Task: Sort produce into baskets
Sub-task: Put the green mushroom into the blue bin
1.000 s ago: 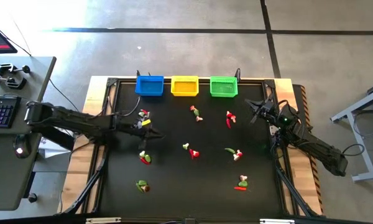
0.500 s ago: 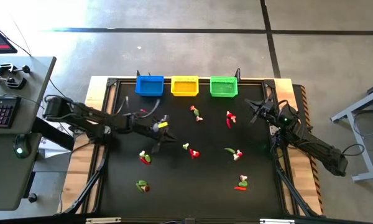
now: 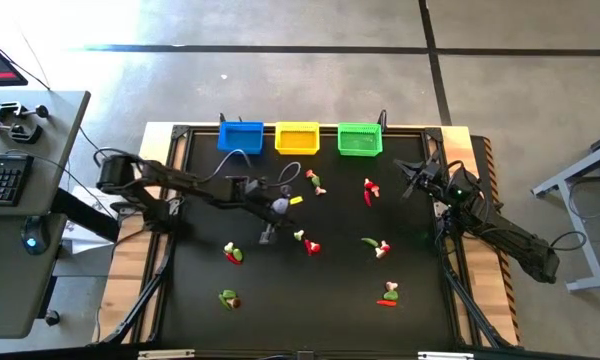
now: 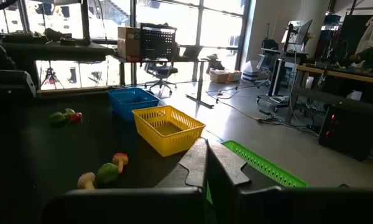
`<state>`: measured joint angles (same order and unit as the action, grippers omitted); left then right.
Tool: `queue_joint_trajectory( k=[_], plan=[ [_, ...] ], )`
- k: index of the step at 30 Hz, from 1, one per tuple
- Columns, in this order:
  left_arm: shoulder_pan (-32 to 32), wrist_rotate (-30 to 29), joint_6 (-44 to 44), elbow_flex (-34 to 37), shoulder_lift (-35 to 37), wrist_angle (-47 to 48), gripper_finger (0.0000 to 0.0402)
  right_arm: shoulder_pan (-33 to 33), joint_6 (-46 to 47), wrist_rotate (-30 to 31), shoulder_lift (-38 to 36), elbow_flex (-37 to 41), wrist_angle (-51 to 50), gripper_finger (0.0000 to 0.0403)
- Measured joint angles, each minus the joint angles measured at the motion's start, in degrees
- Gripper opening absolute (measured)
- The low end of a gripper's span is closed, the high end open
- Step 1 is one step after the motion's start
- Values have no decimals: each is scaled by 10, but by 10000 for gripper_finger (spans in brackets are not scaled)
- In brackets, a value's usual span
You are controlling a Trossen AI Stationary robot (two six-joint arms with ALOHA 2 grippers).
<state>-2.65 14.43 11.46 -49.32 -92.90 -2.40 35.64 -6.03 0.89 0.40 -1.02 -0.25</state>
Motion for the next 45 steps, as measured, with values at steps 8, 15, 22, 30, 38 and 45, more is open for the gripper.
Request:
queue_joint_trajectory(
  k=[8, 15, 22, 30, 38, 45],
  plan=[
    [2, 1, 22, -18, -64, 19, 58, 0, 0, 0, 0, 0, 0, 0],
    [7, -3, 39, -18, -98, 16, 126, 0, 0, 0, 0, 0, 0, 0],
    [13, -30, 68, -18, -118, 11, 142, 0, 0, 0, 0, 0, 0, 0],
    [14, -31, 105, -18, -123, 10, 80, 0, 0, 0, 0, 0, 0, 0],
    [-15, -12, 180, -18, -123, 8, 7, 0, 0, 0, 0, 0, 0, 0],
    [-77, -3, 131, -18, -120, 14, 2, 0, 0, 0, 0, 0, 0, 0]
  ],
)
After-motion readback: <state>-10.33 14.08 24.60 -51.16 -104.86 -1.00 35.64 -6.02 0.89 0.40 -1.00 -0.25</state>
